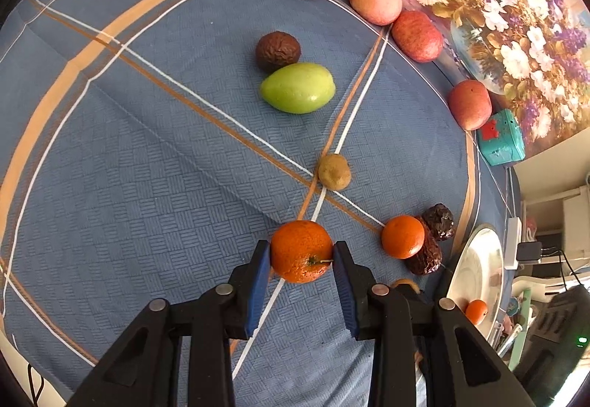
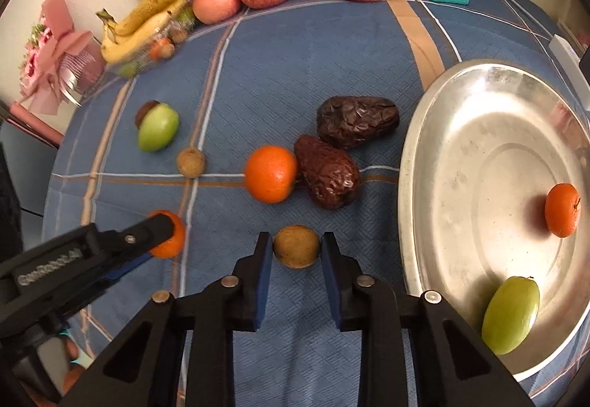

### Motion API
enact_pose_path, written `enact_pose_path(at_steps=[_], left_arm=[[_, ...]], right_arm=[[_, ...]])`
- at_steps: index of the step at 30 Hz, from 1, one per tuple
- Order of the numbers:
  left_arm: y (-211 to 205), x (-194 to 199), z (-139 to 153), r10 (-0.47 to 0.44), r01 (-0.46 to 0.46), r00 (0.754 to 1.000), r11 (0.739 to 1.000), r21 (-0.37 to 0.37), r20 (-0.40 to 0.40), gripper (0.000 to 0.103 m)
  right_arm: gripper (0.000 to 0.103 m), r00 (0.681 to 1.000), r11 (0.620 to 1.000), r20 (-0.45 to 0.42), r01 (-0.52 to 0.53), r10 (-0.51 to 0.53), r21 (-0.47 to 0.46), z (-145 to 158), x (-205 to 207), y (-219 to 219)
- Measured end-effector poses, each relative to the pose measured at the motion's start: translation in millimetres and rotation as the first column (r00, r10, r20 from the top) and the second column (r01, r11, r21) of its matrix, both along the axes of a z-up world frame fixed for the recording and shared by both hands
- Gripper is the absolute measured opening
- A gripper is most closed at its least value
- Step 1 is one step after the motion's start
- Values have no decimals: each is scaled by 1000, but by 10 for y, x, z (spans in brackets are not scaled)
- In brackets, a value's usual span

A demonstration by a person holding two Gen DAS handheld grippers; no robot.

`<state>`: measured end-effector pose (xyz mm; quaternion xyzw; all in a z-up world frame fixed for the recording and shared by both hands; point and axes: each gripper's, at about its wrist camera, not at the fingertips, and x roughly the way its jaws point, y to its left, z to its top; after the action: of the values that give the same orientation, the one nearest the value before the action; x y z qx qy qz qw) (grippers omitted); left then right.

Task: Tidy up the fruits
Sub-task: 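Grasp a tangerine with the left tool while the right tool grasps a small brown fruit, then lower both held fruits into the steel bowl and open both tools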

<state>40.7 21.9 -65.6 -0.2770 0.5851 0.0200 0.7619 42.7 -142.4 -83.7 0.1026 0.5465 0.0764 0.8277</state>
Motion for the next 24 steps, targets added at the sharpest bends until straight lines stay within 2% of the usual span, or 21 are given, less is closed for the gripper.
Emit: enact_pose_path(at_steps=[5, 10, 14, 17, 21, 24], left_arm=[[-142, 23, 113, -53, 52, 998, 999, 10, 43, 36], [-489, 27, 269, -181, 182, 977, 983, 6, 112, 36], [-840, 25, 373, -303, 305, 940, 952, 11, 159, 36], [-1118, 18, 417, -388, 393, 903, 920, 13, 185, 36], [-1505, -14, 441, -499, 507, 842, 862, 16, 205, 37], [-1635, -47, 412, -536, 544, 821, 839, 15, 199, 41]], right_arm=[[28, 996, 998, 65, 56, -57, 12, 280, -57, -172], [28, 981, 985, 90, 174, -173, -10, 460, -166, -538], [28, 953, 954, 69, 298, -295, -28, 454, -254, -931], [28, 932, 932, 53, 361, -360, -14, 428, -297, -1162], [28, 910, 912, 55, 411, -410, -4, 463, -343, -1332], [29, 898, 900, 62, 436, -435, -15, 497, -358, -1402]])
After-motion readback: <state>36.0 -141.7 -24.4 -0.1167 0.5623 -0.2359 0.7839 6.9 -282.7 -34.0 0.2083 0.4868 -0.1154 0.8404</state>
